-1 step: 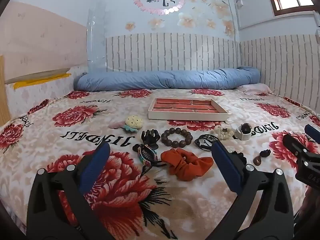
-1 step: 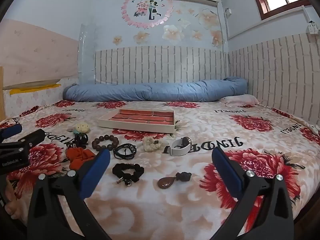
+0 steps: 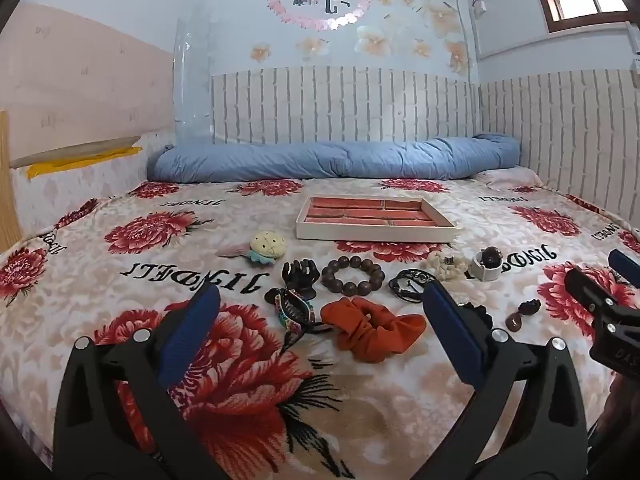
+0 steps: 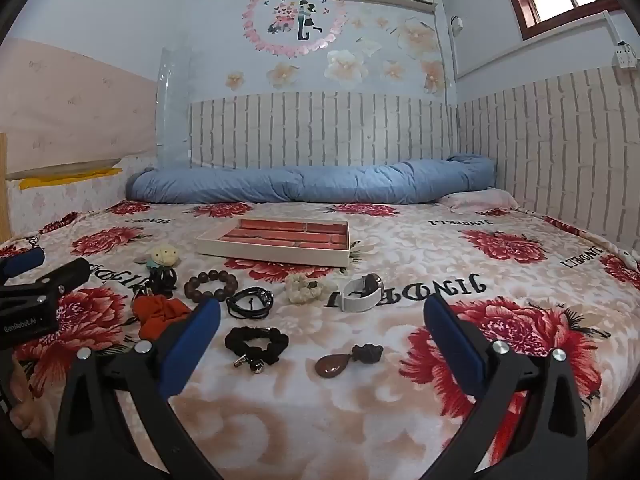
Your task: Organize jewelry
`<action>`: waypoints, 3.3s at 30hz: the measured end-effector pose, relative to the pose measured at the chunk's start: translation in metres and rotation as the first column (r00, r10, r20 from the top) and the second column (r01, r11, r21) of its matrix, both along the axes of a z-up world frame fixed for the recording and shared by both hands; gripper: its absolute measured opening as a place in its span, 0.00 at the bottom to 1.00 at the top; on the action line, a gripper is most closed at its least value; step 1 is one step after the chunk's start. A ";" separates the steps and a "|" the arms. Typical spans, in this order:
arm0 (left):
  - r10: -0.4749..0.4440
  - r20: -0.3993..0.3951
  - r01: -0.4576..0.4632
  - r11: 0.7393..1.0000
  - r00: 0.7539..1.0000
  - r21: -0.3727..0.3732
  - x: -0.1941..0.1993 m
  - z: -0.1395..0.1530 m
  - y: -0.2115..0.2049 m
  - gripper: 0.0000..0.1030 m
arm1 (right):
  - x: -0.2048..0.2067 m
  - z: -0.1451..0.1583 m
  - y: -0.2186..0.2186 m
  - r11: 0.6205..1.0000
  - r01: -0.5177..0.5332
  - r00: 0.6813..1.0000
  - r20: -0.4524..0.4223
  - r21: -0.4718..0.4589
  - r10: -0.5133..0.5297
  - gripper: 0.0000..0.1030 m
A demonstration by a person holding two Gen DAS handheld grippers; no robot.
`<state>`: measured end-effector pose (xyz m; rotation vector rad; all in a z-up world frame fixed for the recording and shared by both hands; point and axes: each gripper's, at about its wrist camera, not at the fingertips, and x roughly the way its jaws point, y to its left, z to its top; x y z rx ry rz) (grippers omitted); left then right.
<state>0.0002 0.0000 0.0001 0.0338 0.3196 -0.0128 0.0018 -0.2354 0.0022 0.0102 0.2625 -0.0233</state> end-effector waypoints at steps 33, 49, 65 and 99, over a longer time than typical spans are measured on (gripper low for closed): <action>-0.011 -0.011 0.011 1.000 1.000 -0.002 -0.001 0.002 0.000 0.95 | 0.001 0.000 -0.003 1.000 0.016 1.000 -0.002 -0.005 -0.016 0.96; -0.010 -0.024 0.009 1.000 1.000 -0.012 0.002 -0.001 0.002 0.95 | 0.003 -0.002 -0.007 1.000 0.025 1.000 -0.002 0.002 -0.025 0.96; -0.011 -0.040 0.011 1.000 0.999 -0.014 0.008 -0.005 0.002 0.95 | 0.005 -0.004 -0.006 0.999 0.032 0.999 -0.016 0.005 -0.032 0.96; -0.013 -0.044 0.012 1.000 0.999 -0.015 0.011 -0.009 0.000 0.95 | 0.009 -0.008 -0.005 0.999 0.032 0.999 -0.022 0.009 -0.032 0.96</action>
